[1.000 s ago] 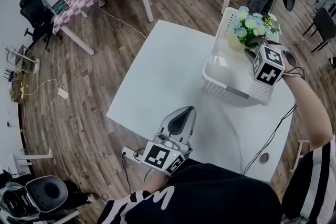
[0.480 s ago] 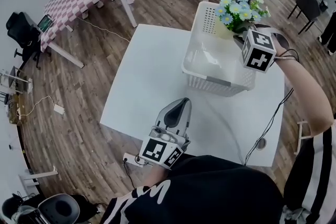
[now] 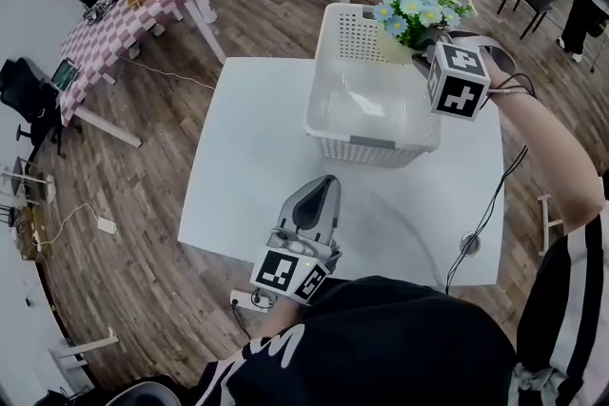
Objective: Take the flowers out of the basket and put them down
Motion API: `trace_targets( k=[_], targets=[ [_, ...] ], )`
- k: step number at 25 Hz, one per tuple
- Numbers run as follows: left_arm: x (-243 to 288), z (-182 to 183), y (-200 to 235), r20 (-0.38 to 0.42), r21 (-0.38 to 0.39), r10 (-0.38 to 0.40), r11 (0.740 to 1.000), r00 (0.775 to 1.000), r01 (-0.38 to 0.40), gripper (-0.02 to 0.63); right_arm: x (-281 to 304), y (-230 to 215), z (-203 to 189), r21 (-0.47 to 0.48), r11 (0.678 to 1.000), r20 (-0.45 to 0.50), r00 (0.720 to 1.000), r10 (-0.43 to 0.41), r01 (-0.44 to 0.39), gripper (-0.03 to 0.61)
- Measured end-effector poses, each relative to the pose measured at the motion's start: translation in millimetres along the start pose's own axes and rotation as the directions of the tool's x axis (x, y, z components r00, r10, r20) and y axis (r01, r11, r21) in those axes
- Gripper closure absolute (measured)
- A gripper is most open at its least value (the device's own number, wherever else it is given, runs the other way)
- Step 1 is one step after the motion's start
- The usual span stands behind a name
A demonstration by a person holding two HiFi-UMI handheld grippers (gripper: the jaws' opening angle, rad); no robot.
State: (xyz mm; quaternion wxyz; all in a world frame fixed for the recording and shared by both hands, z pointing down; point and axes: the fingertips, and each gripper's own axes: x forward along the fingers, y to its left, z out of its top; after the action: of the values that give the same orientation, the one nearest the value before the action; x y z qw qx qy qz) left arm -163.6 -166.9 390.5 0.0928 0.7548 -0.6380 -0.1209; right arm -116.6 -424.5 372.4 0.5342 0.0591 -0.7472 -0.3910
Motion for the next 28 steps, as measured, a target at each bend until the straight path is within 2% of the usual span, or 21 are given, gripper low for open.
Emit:
trace_targets(
  k=[19,28],
  targets=[
    [19,-2,-21,-0.027,-0.002,-0.102,0.995,0.994,0.102,0.609,-39,-13,-40,0.078,0.995,-0.051,0.997,-0.055,0.058,0.514],
    [32,-9,-44,-0.043,-0.009,-0.165,0.986,0.985,0.164,0.607,-54,-1,-75,0.119,0.99,-0.095,0.994,-0.059,0.07,0.514]
  ],
)
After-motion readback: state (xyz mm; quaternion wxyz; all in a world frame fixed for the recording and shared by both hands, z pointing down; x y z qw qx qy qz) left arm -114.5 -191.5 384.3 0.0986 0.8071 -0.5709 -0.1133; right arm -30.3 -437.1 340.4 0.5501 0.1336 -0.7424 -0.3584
